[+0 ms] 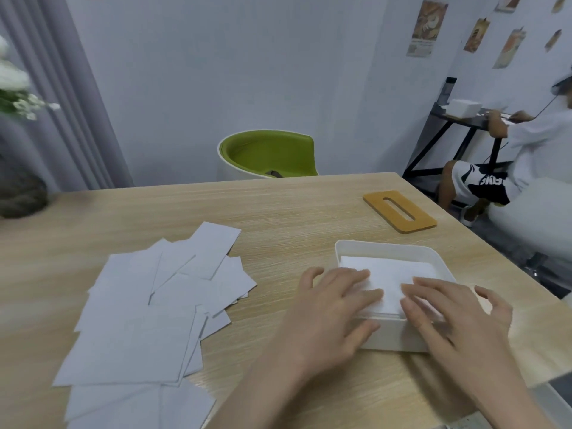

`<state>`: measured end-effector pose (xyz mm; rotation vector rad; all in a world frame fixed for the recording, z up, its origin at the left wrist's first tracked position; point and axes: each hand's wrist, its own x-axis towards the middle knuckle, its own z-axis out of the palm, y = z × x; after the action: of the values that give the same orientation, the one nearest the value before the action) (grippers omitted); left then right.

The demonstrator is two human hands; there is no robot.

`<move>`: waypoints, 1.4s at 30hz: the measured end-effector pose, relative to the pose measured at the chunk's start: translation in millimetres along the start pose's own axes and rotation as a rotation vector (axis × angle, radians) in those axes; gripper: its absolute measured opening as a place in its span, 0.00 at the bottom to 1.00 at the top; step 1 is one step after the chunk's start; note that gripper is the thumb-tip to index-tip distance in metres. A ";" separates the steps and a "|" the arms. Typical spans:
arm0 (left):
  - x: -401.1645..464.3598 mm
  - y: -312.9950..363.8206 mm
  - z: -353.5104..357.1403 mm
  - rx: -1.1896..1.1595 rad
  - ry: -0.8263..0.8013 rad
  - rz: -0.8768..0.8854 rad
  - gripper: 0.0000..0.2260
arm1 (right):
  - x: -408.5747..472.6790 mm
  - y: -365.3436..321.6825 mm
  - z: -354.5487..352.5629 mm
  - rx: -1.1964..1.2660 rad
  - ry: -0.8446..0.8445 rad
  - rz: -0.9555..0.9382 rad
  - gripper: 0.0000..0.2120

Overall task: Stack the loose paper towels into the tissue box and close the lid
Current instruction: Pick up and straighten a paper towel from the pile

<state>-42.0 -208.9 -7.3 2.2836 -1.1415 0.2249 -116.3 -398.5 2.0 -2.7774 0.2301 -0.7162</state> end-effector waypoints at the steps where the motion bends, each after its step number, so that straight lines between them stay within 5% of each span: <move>1: -5.2 -0.7 -3.5 -0.025 0.031 -0.013 0.18 | 0.2 -6.3 -1.3 0.026 0.023 -0.026 0.20; 14: -129.4 -55.0 -70.0 -0.031 0.228 -0.420 0.11 | -7.8 -103.6 25.7 0.362 0.017 -0.384 0.13; 25: -233.6 -99.6 -111.7 0.076 0.305 -0.784 0.12 | -40.5 -166.2 91.0 0.421 -0.242 -0.431 0.06; 29: -242.2 -105.2 -106.7 0.115 0.274 -0.793 0.14 | -41.8 -181.8 104.5 0.397 -0.302 -0.446 0.08; 33: -241.0 -107.3 -93.4 0.104 0.255 -0.783 0.27 | -29.8 -199.2 118.5 0.376 -0.369 -0.433 0.11; 42: -243.5 -114.7 -82.5 0.131 0.254 -0.745 0.28 | 4.3 -225.3 148.8 0.341 -0.482 -0.344 0.30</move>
<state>-95.9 57.3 -81.3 2.5308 -0.1142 0.2849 -19.6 -153.1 -56.0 -2.5752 -0.4311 -0.1135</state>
